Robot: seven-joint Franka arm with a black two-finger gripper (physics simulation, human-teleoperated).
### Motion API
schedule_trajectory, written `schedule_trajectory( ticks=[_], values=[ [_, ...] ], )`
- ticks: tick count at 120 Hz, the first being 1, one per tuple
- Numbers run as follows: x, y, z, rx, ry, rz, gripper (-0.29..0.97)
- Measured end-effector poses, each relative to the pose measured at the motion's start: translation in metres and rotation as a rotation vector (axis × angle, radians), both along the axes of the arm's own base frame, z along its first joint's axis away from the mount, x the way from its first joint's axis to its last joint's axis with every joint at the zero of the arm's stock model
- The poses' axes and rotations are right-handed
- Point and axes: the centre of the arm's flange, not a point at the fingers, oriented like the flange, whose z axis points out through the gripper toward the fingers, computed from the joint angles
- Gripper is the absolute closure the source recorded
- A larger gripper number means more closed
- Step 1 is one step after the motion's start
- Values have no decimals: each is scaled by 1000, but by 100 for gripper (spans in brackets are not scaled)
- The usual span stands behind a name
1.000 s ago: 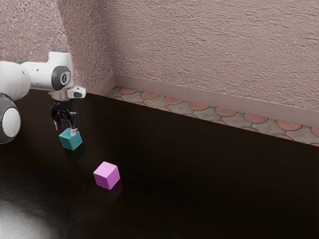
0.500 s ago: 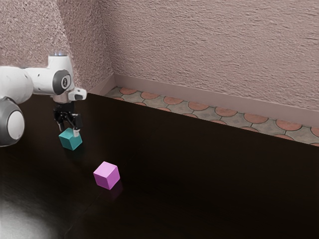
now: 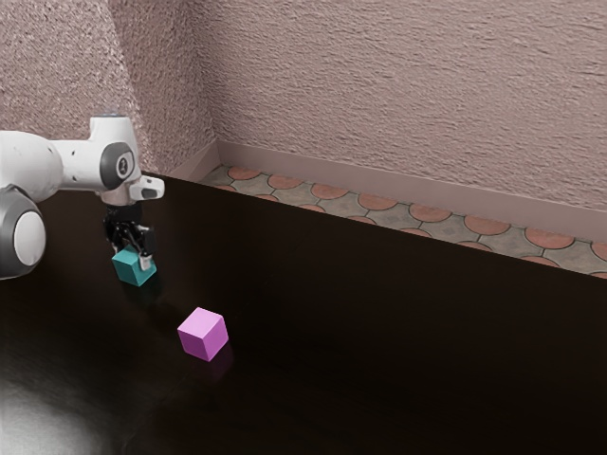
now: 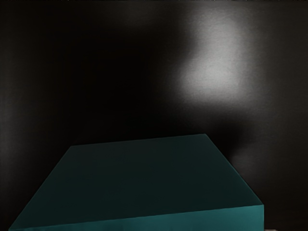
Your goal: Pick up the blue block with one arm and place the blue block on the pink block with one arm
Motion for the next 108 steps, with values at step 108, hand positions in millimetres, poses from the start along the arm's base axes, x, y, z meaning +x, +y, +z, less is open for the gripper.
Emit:
schedule_trajectory(
  ticks=[108],
  values=[
    [-37,-178,113,36,-47,-112,32]
  ],
)
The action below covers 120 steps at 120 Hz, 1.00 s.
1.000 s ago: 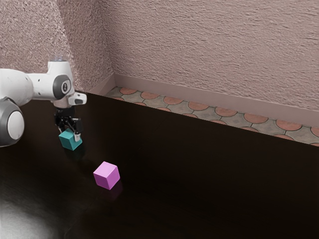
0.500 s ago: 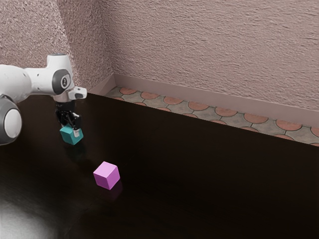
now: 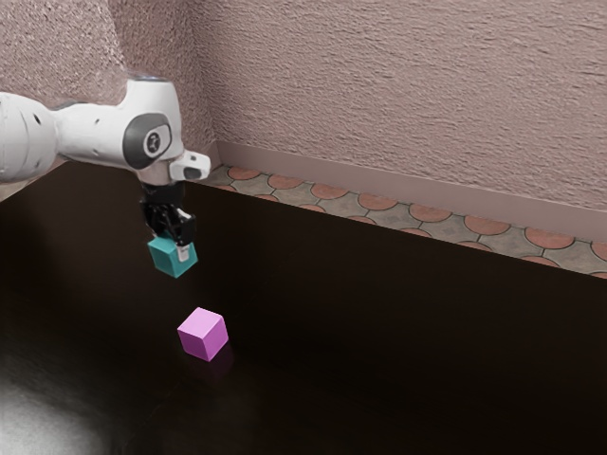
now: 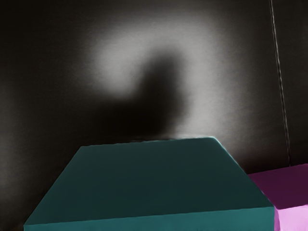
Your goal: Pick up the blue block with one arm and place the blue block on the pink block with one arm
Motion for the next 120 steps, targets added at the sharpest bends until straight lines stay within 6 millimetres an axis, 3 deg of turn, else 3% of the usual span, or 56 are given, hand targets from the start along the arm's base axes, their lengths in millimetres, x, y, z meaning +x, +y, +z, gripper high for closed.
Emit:
schedule_trajectory(
  ticks=[57,91,120],
  values=[
    [-64,-97,-9,16,54,84,32],
    [-83,-101,-22,42,75,221,31],
    [-67,-101,-27,71,33,279,31]
  ],
)
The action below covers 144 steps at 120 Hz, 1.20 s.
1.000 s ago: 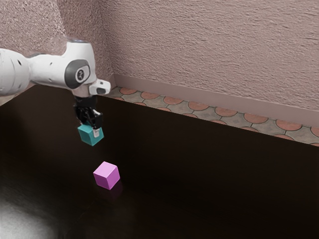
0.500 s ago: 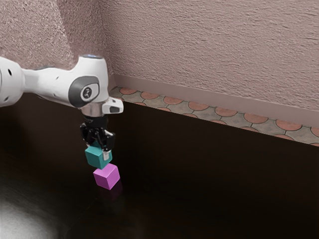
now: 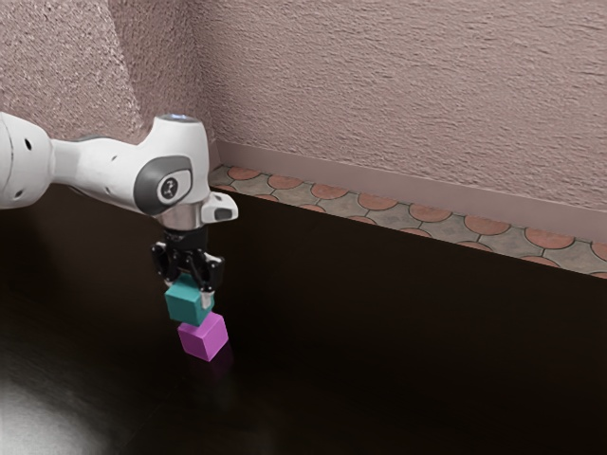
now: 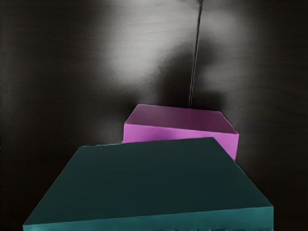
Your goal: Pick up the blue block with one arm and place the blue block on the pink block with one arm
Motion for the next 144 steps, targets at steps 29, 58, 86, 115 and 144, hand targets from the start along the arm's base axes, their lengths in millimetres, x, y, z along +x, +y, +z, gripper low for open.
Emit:
schedule_trajectory(
  ticks=[29,58,86,115,144],
  values=[
    [3,-3,0,4,-28,34,31],
    [-6,-8,-5,0,-16,10,31],
    [-6,-11,-9,0,-14,-56,31],
    [-6,-11,-13,-6,-13,-106,31],
    [-6,-11,-18,-11,-12,-140,30]
  ],
)
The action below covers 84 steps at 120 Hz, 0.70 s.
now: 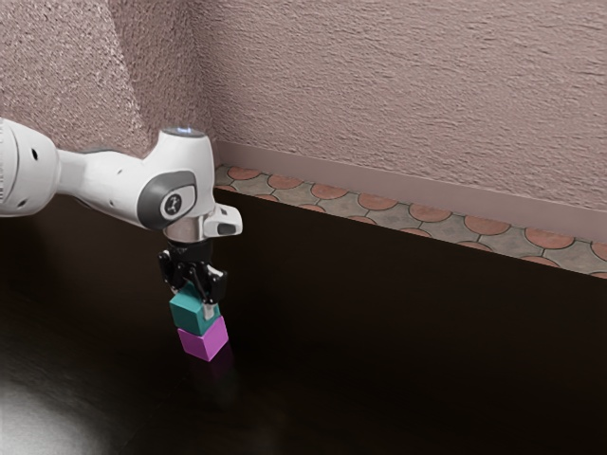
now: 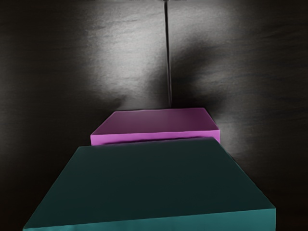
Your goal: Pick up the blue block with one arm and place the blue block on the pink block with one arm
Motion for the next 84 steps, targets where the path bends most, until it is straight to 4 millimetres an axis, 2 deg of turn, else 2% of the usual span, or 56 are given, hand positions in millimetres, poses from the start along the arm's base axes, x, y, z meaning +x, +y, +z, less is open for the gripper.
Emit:
schedule_trajectory(
  ticks=[24,58,64,75,84],
  values=[
    [1,-3,0,-5,-5,-23,30],
    [1,-3,2,-17,-11,-37,9],
    [2,-3,13,-19,-30,-40,7],
    [-1,1,51,-23,-96,-41,4],
    [-3,6,66,-22,-117,-38,3]
  ],
)
